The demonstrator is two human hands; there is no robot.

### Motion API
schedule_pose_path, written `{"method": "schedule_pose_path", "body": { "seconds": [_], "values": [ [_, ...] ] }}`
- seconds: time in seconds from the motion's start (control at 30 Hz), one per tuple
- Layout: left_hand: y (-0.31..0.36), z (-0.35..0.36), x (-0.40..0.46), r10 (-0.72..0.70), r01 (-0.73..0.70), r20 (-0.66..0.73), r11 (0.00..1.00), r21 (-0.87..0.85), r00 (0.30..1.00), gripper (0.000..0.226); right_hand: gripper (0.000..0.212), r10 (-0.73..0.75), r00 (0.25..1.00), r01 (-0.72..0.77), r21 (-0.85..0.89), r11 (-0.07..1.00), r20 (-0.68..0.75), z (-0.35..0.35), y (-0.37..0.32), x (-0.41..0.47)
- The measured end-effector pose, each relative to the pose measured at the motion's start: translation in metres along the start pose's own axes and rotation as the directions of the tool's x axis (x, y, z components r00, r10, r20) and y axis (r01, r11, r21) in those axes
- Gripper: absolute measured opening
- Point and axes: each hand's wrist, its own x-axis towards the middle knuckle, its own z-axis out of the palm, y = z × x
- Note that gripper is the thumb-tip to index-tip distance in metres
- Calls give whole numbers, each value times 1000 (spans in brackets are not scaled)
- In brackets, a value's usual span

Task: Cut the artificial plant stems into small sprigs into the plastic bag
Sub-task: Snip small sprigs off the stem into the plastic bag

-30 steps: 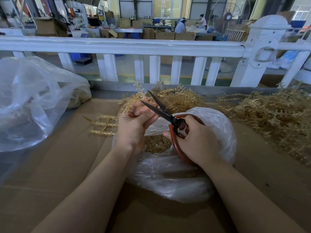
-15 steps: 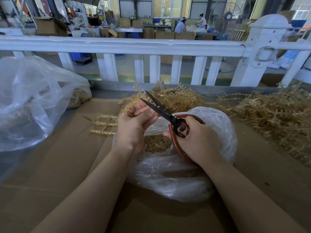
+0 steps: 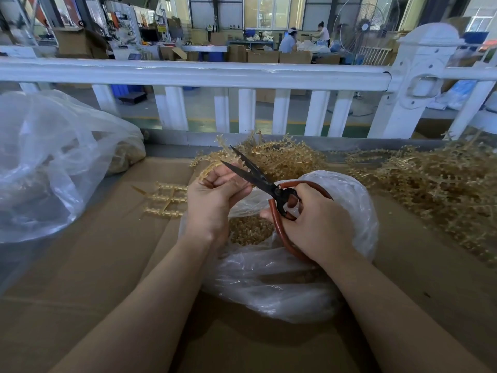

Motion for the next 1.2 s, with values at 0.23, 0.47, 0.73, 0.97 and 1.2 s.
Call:
{"method": "schedule_pose_path", "body": {
  "seconds": [0.23, 0.47, 0.73, 0.97, 1.2],
  "values": [
    [0, 2, -1, 7, -9, 38, 999, 45, 999, 27, 69, 24, 1000, -24, -10, 1000, -7, 3, 0, 0],
    [-2, -1, 2, -11, 10, 66, 1000, 21, 998, 21, 69, -3, 999, 5, 40, 999, -40, 4, -1, -1],
    [-2, -1, 1, 8, -9, 87, 1000, 5, 996, 19, 72, 7, 1000, -6, 69, 998, -16, 5, 0, -1],
    [-3, -1, -1, 58, -65, 69, 993, 102, 996, 20, 80, 22, 1000, -22, 57, 998, -4, 3, -2, 0],
    [-4, -2, -1, 56, -68, 82, 987, 144, 995, 19, 83, 29, 1000, -28, 60, 998, -11, 2, -2, -1]
  ]
}}
